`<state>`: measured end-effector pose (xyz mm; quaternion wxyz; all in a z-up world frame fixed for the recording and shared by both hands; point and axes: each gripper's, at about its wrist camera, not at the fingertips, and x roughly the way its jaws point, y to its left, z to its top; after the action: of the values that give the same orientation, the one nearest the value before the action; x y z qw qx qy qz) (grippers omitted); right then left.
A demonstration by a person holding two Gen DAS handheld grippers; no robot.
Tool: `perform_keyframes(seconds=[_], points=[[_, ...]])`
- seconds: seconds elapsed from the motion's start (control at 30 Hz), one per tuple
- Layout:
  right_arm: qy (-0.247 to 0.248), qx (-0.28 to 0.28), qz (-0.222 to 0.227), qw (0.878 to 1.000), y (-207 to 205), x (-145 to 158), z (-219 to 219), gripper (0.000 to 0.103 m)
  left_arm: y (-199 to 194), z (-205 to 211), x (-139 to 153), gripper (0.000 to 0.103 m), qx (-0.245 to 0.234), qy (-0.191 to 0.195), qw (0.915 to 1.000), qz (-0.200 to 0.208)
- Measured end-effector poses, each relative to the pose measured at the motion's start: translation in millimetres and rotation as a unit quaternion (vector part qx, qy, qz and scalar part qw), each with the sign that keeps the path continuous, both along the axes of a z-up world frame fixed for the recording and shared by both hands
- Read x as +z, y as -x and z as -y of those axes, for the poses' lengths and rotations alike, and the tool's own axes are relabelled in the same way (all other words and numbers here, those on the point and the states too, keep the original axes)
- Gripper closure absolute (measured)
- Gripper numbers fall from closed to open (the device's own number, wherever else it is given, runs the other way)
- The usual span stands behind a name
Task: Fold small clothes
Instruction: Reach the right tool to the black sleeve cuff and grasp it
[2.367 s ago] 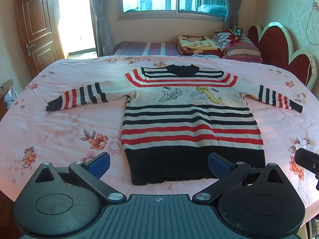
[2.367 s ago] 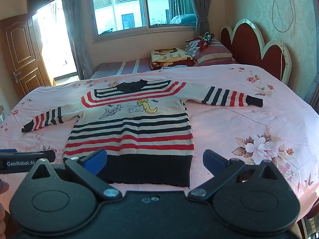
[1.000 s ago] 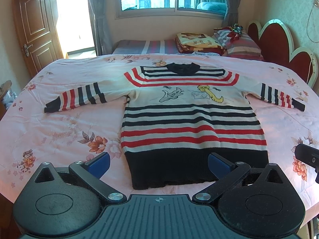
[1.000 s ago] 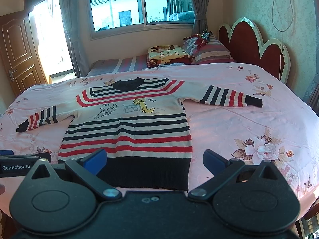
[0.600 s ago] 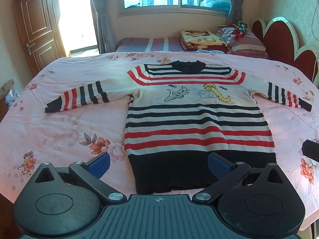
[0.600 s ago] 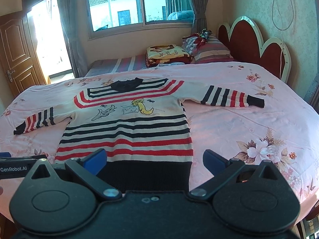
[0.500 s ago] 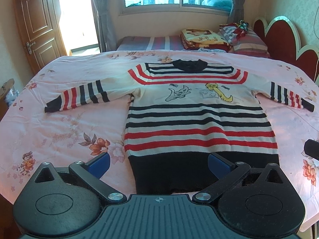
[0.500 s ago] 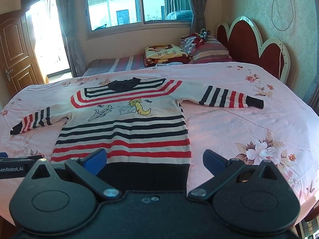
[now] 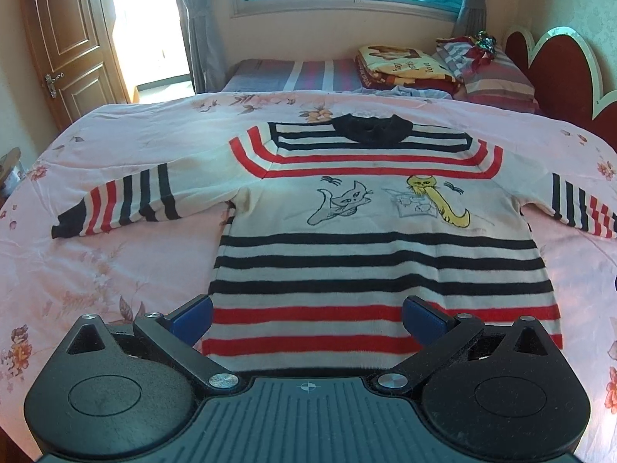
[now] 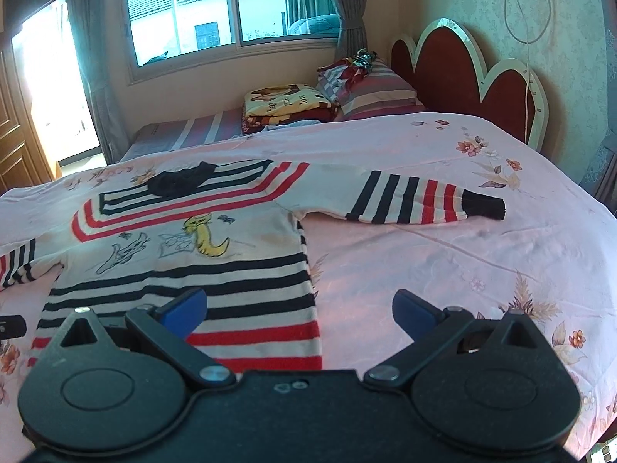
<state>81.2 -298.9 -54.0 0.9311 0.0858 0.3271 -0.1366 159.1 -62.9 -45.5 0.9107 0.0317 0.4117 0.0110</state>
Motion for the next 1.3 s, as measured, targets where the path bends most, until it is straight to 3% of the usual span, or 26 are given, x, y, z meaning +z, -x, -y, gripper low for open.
perform_keyframes(seconds=[0.2, 0.4, 0.53, 0.77, 0.93, 1.07, 1.2, 1.3], points=[[-0.014, -0.029, -0.023, 0.999, -44, -21, 56, 0.011, -53, 24, -17, 0.0, 0.01, -0.001, 0.9998, -0.015], [-0.017, -0.062, -0.045, 0.997, -87, -44, 107, 0.012, -102, 46, -41, 0.0, 0.015, -0.011, 0.9994, -0.029], [-0.027, -0.086, -0.064, 0.994, -112, -63, 142, 0.018, -130, 57, -55, 0.0, 0.021, -0.018, 0.9988, -0.04], [-0.053, -0.141, -0.09, 0.984, -147, -94, 203, 0.023, -162, 66, -71, 0.0, 0.024, -0.027, 0.9982, -0.048], [-0.096, -0.187, -0.088, 0.974, -157, -108, 242, 0.024, -175, 68, -75, 0.0, 0.018, -0.025, 0.9983, -0.049], [-0.091, -0.203, -0.08, 0.972, -168, -112, 258, 0.024, -181, 67, -77, 0.0, 0.018, -0.021, 0.9985, -0.048], [-0.076, -0.211, -0.068, 0.972, -179, -113, 265, 0.039, -185, 64, -79, 0.0, 0.018, -0.015, 0.9986, -0.048], [-0.072, -0.209, -0.047, 0.974, -182, -108, 268, 0.071, -188, 58, -81, 0.0, 0.015, 0.005, 0.9985, -0.053]])
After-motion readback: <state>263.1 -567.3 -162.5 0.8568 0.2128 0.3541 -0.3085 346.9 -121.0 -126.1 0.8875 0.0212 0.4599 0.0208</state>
